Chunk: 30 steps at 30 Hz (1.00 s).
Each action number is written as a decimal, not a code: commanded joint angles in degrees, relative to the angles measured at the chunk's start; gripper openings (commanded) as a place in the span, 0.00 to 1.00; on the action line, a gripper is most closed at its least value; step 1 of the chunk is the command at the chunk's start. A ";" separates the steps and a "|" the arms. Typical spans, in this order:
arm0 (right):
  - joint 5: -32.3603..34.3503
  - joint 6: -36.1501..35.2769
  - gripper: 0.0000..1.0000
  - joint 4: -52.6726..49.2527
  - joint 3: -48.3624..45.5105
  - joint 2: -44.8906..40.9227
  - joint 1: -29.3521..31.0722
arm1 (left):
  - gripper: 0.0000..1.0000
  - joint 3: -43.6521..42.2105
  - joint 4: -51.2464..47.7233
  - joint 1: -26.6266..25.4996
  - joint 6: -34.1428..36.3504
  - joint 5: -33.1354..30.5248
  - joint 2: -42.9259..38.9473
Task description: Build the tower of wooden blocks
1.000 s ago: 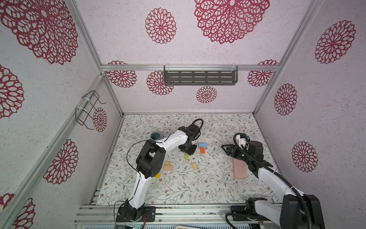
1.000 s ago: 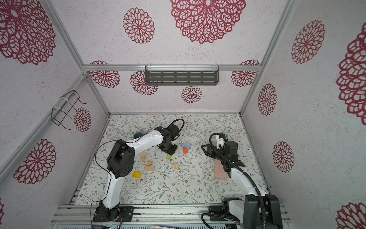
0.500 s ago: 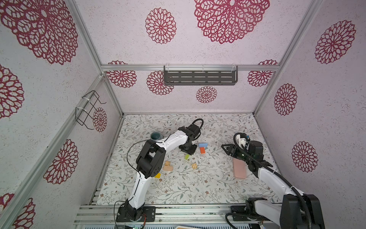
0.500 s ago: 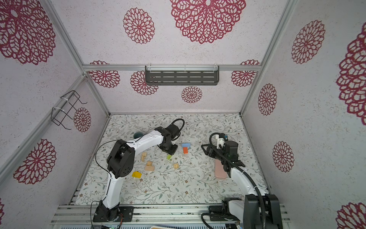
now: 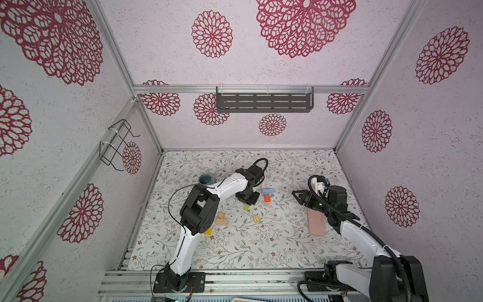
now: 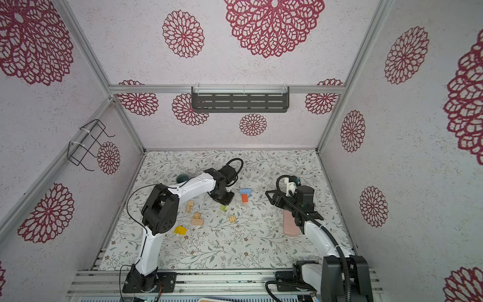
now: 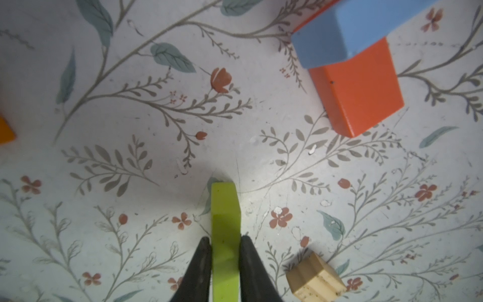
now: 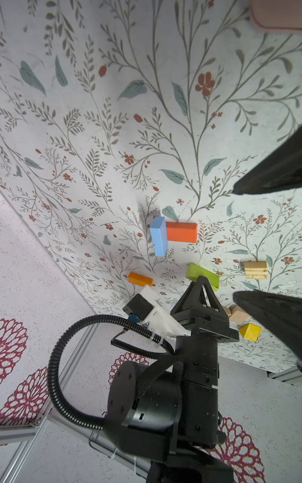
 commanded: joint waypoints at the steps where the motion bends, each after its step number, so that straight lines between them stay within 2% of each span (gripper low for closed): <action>1: -0.85 0.46 0.62 1.70 -0.31 -0.30 -0.13 | 0.17 -0.29 0.35 0.55 0.75 0.52 0.38; 11: -1.25 0.61 0.62 1.34 0.25 -0.38 -0.14 | 0.14 4.43 -5.01 0.25 5.04 1.09 -1.97; 18: -1.25 0.19 0.62 -1.26 1.79 -1.28 -0.60 | 0.16 13.57 -9.84 -3.13 16.70 4.85 -2.51; 24: -1.16 0.27 0.62 -2.25 1.79 -2.76 -2.61 | 0.20 24.18 -15.96 -5.77 27.70 6.69 2.55; 30: -1.13 1.43 0.61 -1.35 1.53 -2.77 -3.81 | 0.20 32.49 -17.19 -5.52 33.22 8.80 6.58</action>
